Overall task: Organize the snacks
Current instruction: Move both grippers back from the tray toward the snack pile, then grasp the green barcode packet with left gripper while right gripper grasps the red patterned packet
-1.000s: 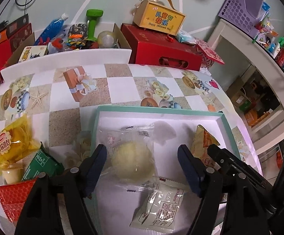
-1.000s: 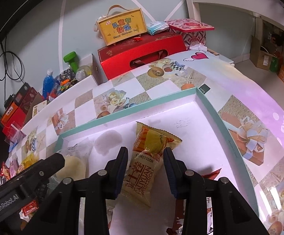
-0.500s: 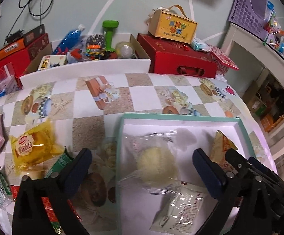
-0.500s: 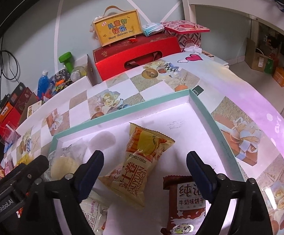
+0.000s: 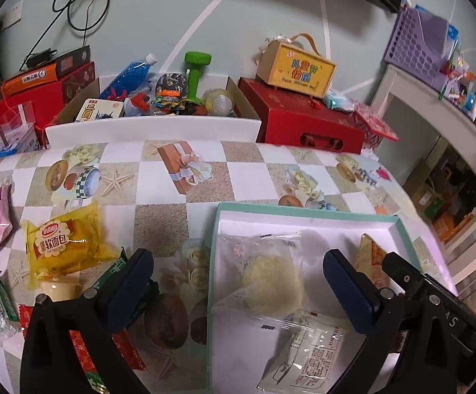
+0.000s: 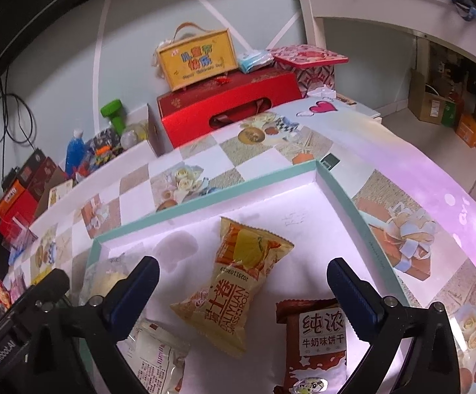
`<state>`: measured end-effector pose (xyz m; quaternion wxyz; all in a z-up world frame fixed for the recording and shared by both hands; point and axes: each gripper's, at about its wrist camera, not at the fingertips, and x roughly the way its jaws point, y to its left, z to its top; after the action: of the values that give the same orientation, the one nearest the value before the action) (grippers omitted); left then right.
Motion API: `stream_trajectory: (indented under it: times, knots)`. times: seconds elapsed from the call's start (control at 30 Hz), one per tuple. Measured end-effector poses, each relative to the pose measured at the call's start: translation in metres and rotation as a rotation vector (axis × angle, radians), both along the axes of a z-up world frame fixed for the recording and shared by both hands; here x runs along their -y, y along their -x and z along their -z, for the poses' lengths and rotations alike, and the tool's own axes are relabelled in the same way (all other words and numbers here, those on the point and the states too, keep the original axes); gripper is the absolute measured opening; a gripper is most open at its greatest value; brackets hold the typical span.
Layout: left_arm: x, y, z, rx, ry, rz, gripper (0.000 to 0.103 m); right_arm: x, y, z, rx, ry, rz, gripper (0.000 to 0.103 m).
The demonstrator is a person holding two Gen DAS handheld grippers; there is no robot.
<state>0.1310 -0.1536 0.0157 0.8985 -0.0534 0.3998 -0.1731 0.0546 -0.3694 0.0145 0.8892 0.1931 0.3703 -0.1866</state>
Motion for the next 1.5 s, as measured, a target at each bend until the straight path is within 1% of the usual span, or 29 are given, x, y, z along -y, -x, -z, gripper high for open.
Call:
stream_trajectory:
  times: [0.1, 0.17, 0.23, 0.37, 0.43, 0.53, 0.6, 0.67, 0.73, 0.8, 0.9, 1.0, 1.03, 1.1, 1.3, 1.4, 1.5]
  knots:
    - [-0.006, 0.002, -0.002, -0.015, 0.028, 0.007, 0.103, 0.000, 0.002, -0.002, 0.019, 0.001, 0.002, 0.103]
    - [-0.011, 0.004, -0.003, -0.034, 0.068, 0.016, 0.103, -0.001, 0.001, -0.002, 0.026, -0.006, -0.002, 0.103]
    - [-0.013, 0.006, -0.005, -0.034, 0.079, 0.023, 0.103, -0.002, 0.001, -0.002, 0.032, -0.015, -0.005, 0.103]
    - [-0.015, 0.016, -0.008, 0.019, 0.038, 0.028, 0.103, -0.006, -0.001, -0.002, 0.026, -0.023, -0.010, 0.103]
    - [-0.017, 0.019, -0.008, 0.012, 0.037, 0.033, 0.103, -0.009, -0.002, -0.001, 0.015, -0.025, -0.018, 0.103]
    - [-0.024, 0.021, -0.006, -0.020, 0.070, 0.039, 0.103, -0.014, -0.006, 0.001, -0.004, -0.050, -0.037, 0.103]
    - [-0.028, 0.023, -0.004, -0.027, 0.063, 0.024, 0.103, -0.019, -0.007, 0.002, -0.003, -0.038, -0.054, 0.103]
    - [-0.035, 0.025, -0.002, -0.021, 0.032, -0.013, 0.103, -0.031, -0.010, 0.000, -0.009, 0.010, -0.072, 0.103]
    - [-0.044, 0.025, 0.002, -0.025, 0.039, -0.031, 0.103, -0.039, -0.013, 0.000, -0.007, 0.025, -0.088, 0.103]
    - [-0.052, 0.025, 0.005, -0.029, 0.043, -0.046, 0.103, -0.045, -0.013, -0.001, 0.012, 0.022, -0.098, 0.103]
    - [-0.061, 0.025, 0.005, -0.019, 0.023, -0.066, 0.103, -0.054, -0.014, -0.005, 0.039, 0.036, -0.108, 0.103]
    - [-0.078, 0.024, 0.001, -0.026, -0.015, -0.100, 0.103, -0.064, -0.016, -0.010, 0.063, 0.033, -0.135, 0.103]
    - [-0.087, 0.024, -0.001, -0.024, -0.035, -0.124, 0.103, -0.066, -0.016, -0.011, 0.071, 0.027, -0.141, 0.103]
    - [-0.102, 0.024, -0.003, -0.024, -0.046, -0.157, 0.103, -0.073, -0.017, -0.013, 0.079, 0.019, -0.156, 0.103]
    - [-0.154, 0.027, 0.000, -0.078, -0.040, -0.248, 0.103, -0.094, -0.019, -0.018, 0.081, 0.033, -0.199, 0.103]
    - [-0.180, 0.032, -0.002, -0.088, -0.013, -0.317, 0.103, -0.104, -0.018, -0.021, 0.097, 0.018, -0.221, 0.103]
    - [-0.199, 0.035, -0.003, -0.100, 0.016, -0.362, 0.103, -0.122, -0.022, -0.020, 0.093, 0.008, -0.269, 0.103]
